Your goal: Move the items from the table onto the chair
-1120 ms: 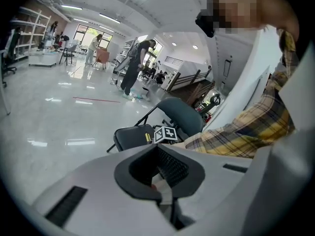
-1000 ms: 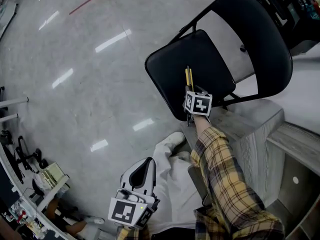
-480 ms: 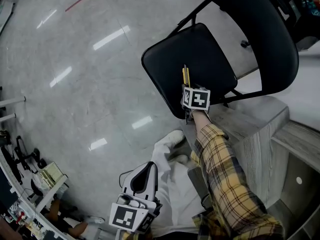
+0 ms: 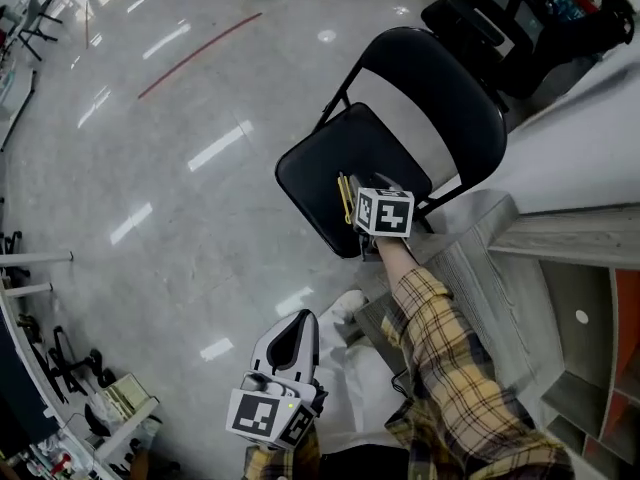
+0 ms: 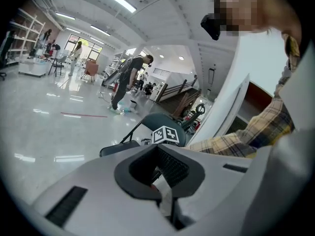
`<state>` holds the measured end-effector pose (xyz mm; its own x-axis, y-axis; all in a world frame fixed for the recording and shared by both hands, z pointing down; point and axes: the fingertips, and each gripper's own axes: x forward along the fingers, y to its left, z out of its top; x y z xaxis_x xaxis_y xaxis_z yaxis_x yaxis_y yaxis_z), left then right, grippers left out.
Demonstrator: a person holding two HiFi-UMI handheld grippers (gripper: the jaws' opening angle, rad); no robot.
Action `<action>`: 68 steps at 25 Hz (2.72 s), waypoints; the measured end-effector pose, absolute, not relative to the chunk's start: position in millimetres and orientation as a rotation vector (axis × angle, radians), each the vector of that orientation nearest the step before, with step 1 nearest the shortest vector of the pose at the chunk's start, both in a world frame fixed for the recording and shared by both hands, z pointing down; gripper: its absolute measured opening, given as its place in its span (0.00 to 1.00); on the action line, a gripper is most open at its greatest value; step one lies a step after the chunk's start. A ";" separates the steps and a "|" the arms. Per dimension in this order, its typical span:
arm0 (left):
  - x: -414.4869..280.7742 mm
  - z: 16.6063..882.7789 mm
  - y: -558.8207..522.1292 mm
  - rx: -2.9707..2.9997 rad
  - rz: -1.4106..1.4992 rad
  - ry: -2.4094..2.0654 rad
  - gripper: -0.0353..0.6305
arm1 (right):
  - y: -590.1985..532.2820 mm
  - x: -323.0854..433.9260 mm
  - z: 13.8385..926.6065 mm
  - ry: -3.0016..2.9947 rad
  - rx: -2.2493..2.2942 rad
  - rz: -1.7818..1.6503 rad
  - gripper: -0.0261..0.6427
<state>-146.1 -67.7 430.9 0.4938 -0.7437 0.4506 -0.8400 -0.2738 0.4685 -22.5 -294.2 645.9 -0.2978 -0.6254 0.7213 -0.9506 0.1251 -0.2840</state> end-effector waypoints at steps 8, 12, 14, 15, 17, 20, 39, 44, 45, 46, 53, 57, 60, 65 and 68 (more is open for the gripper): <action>-103.3 322.0 -87.1 2.349 0.148 -1.170 0.06 | -217.4 19.0 438.4 -2.285 1.702 0.847 0.30; -58.9 277.3 -95.0 2.536 0.126 -1.016 0.06 | -151.2 61.3 355.1 -2.384 1.889 0.766 0.30; -31.3 262.8 -91.3 2.616 0.130 -0.908 0.06 | -116.4 82.4 319.6 -2.405 1.990 0.686 0.30; -16.9 257.8 -86.9 2.646 0.133 -0.856 0.06 | -98.4 91.4 304.7 -2.412 2.029 0.649 0.30; 13.8 251.6 -74.5 2.698 0.140 -0.738 0.06 | -61.8 109.2 280.3 -2.408 2.107 0.565 0.30; 64.3 251.2 -48.0 2.770 0.179 -0.487 0.06 | -2.5 142.4 251.6 -2.288 2.298 0.409 0.30; 193.8 271.6 106.3 2.826 0.362 0.263 0.06 | 348.1 297.7 316.8 -0.919 2.972 0.191 0.34; 190.7 277.4 97.4 2.831 0.385 0.199 0.06 | 375.4 319.5 355.9 -0.898 2.972 0.283 0.44; 190.6 278.5 96.4 2.832 0.389 0.188 0.06 | 375.9 322.6 363.1 -0.923 2.967 0.303 0.46; 190.6 279.2 96.1 2.833 0.392 0.178 0.06 | 375.8 325.1 370.0 -0.950 2.959 0.323 0.47; 190.8 284.1 103.0 2.845 0.418 0.148 0.06 | 369.5 335.3 412.5 -1.127 2.854 0.466 0.51; 191.2 286.8 108.9 2.841 0.432 0.142 0.06 | 361.8 335.2 423.0 -1.238 2.779 0.500 0.51; 192.0 287.3 113.8 2.841 0.437 0.138 0.06 | 358.6 338.9 429.7 -1.273 2.737 0.507 0.51; 192.7 288.6 122.0 2.844 0.441 0.123 0.06 | 352.9 345.1 442.8 -1.344 2.686 0.527 0.50; 191.9 288.9 124.4 2.843 0.439 0.105 0.06 | 352.1 348.2 447.0 -1.352 2.671 0.532 0.50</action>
<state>191.9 124.4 288.9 0.9516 0.1107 0.2868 0.0313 -0.9629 0.2679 348.2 352.1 447.0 0.5446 -0.7616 0.3512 -0.7968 -0.6005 -0.0667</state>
